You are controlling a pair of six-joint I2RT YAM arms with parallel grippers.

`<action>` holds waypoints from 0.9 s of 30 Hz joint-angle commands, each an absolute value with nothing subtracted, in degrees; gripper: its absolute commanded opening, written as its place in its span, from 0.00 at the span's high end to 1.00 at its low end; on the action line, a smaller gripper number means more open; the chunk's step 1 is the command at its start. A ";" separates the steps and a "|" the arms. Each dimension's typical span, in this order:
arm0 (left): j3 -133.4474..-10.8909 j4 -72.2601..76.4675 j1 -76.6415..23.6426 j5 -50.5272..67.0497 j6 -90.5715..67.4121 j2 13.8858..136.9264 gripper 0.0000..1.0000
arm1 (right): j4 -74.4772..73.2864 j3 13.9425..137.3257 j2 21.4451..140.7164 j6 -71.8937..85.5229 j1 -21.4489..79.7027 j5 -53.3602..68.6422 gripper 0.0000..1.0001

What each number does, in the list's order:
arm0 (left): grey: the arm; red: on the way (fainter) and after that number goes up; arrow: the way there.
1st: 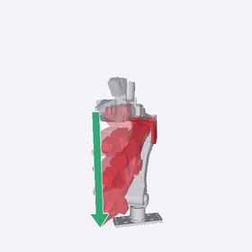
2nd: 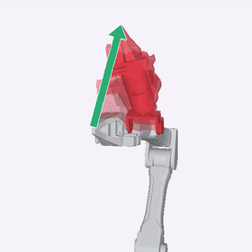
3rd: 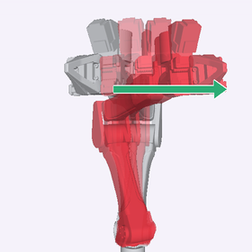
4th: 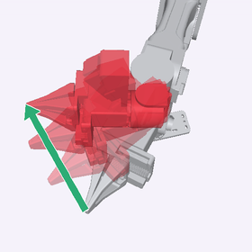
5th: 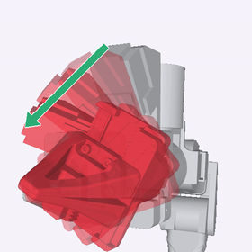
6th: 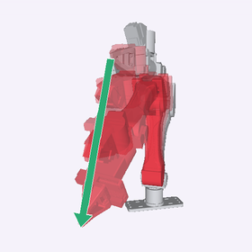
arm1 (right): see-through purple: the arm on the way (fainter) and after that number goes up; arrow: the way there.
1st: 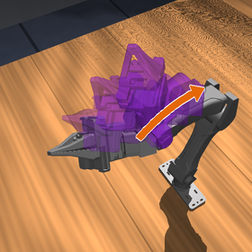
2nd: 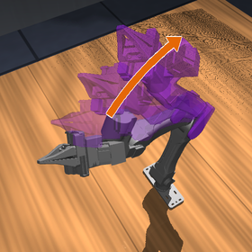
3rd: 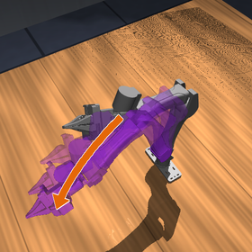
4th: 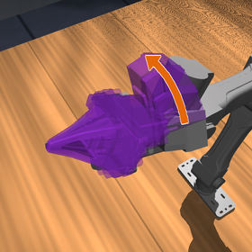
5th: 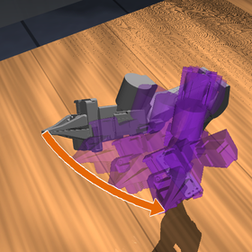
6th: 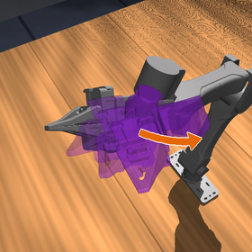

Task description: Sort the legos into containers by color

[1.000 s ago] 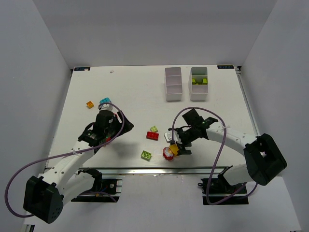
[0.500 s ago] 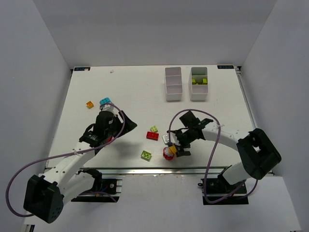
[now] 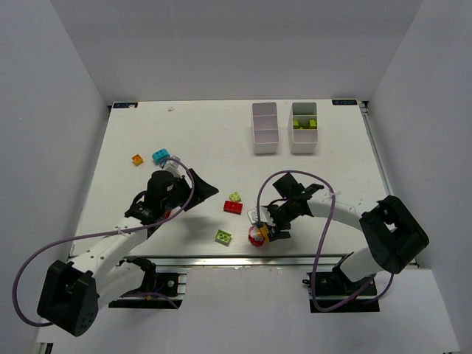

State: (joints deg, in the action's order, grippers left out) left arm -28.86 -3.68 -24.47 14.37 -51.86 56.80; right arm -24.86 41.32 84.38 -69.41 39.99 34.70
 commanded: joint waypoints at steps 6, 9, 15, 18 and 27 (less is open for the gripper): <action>-25.40 11.59 -24.26 25.30 -56.25 59.50 0.19 | -27.07 42.27 79.38 -68.47 40.08 36.21 0.81; -25.49 14.67 -24.61 27.06 -56.60 60.90 0.20 | -26.98 44.11 75.33 -64.87 39.29 36.65 0.88; -27.07 23.02 -28.29 30.67 -56.51 65.82 0.23 | -26.63 49.13 70.84 -59.86 37.71 38.05 0.93; -29.26 25.40 -30.84 31.55 -55.73 69.51 0.25 | -25.75 51.14 70.58 -56.43 37.27 38.58 0.97; -31.73 28.65 -33.75 32.34 -55.99 74.88 0.28 | -22.50 52.03 69.61 -54.14 36.39 34.89 1.00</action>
State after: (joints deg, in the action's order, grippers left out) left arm -29.67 25.74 -33.30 30.98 -56.40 74.91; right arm -24.99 49.82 71.26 -55.68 36.73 35.33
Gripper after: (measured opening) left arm 0.726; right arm 0.703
